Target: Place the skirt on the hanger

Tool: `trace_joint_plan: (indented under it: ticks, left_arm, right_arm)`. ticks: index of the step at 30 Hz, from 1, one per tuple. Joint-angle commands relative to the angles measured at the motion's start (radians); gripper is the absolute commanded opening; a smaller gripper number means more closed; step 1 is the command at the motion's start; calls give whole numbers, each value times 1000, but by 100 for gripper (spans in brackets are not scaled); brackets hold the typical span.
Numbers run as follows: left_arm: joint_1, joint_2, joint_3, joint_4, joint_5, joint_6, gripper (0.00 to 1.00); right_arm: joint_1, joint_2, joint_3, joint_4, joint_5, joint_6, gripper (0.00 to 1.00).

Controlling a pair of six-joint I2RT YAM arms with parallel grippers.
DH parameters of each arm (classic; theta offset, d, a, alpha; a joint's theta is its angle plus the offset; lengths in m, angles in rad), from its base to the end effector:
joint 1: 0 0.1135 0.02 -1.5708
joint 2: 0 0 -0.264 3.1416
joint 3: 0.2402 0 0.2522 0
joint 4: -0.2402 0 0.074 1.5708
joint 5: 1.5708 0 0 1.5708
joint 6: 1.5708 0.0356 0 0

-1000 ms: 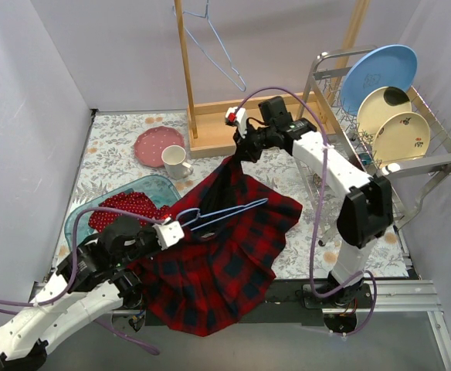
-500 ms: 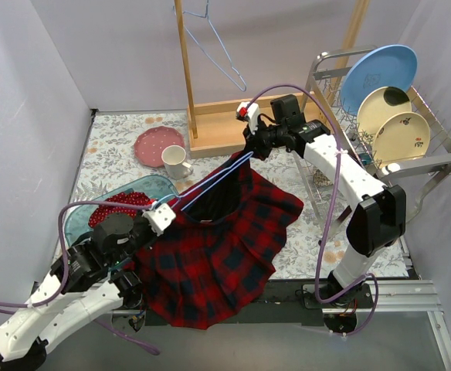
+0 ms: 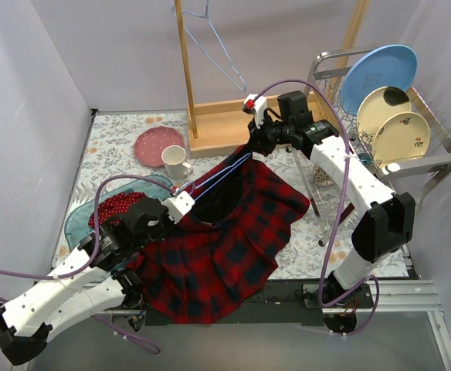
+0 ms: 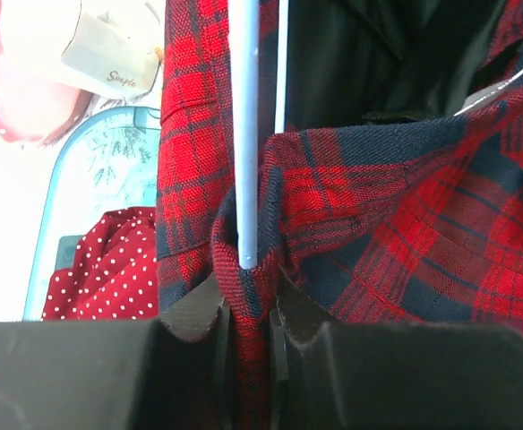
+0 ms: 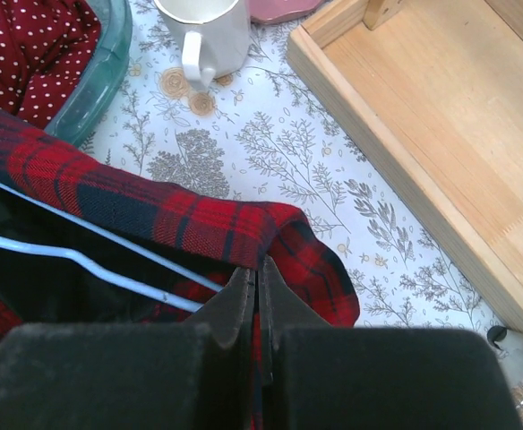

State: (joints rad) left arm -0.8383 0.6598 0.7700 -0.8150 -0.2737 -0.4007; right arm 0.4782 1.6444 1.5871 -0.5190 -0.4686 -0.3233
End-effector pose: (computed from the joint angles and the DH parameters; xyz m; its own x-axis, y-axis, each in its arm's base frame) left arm 0.0946 -0.0908 0.2917 -0.6244 0.1327 -0.7697 0.3634 0.9217 -0.1359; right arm 0.3265 0.1873 0.3650 -0.2215 -0.4341 -0.8732 -0.8618 0.5062 -0.0330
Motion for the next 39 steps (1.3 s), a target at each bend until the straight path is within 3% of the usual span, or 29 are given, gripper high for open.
trace_joint_plan:
  ticks: [1,13,18,25,32,39]
  left_arm:
    - [2,34,43,-108,-91,-35,0]
    - [2,302,164,-185,-96,-72,0]
    - [2,333,170,-194,-91,-78,0]
    - [4,382,209,-240,-136,-116,0]
    - [5,540,261,-274,-145,-135,0]
    - [30,551,340,-279,-144,-181,0]
  right_arm:
    - [-50,-47,36,135,140,4,1]
    - [-52,-93,83,159,186,20,1]
    - [-52,-97,85,162,200,15,1]
    - [-49,-133,34,145,73,-25,1]
    - [-43,-191,13,178,75,-8,1]
    - [-35,-314,-70,129,-229,-52,1]
